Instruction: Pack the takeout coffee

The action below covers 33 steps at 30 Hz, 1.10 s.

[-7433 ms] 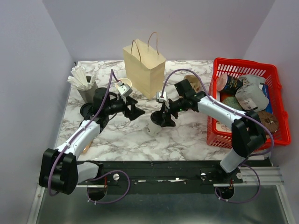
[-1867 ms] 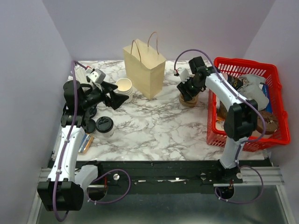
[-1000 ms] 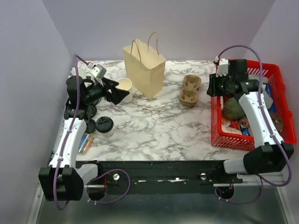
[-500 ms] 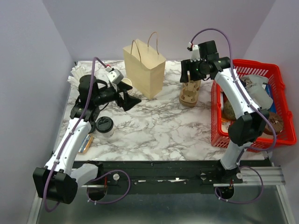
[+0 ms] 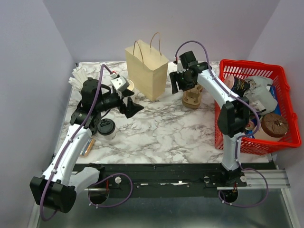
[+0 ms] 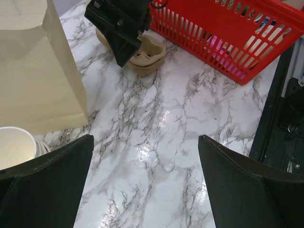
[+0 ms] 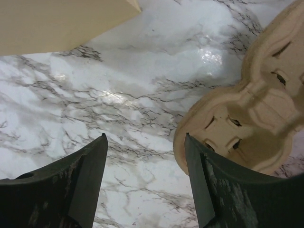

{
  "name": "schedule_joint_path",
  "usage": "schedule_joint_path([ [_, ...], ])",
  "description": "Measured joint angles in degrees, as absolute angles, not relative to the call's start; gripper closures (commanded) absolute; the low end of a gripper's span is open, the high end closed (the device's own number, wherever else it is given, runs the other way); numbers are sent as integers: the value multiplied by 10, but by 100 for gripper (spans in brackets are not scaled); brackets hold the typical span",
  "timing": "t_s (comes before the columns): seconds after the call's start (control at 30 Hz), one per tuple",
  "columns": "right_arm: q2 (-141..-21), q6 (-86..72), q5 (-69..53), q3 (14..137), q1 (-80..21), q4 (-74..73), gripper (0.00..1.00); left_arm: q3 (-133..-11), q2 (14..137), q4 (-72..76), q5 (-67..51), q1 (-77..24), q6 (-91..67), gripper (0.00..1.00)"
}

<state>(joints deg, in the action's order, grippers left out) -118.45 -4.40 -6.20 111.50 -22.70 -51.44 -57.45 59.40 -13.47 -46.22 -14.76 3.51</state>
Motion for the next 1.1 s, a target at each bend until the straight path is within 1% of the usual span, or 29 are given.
schedule_joint_path([
  [0.23, -1185, -13, -44, 1085, -224, -512, 27, -573, 574, -137, -455, -148, 54, 1],
  [0.27, -1184, -1, -44, 1079, -224, -512, 27, -572, 574, -137, -454, -148, 55, 1],
  [0.37, -1184, 51, -44, 1068, -224, -514, 31, -568, 574, -137, -454, -148, 60, 1],
  [0.63, -1181, 182, -44, 1062, -224, -529, 31, -554, 571, -138, -454, -148, 66, 1],
  [0.8, -1181, 248, -52, 1060, -224, -557, 35, -548, 569, -138, -454, -148, 66, 1],
  [1.1, -1180, 316, -55, 1036, -224, -567, 40, -545, 569, -134, -454, -148, 64, 1],
])
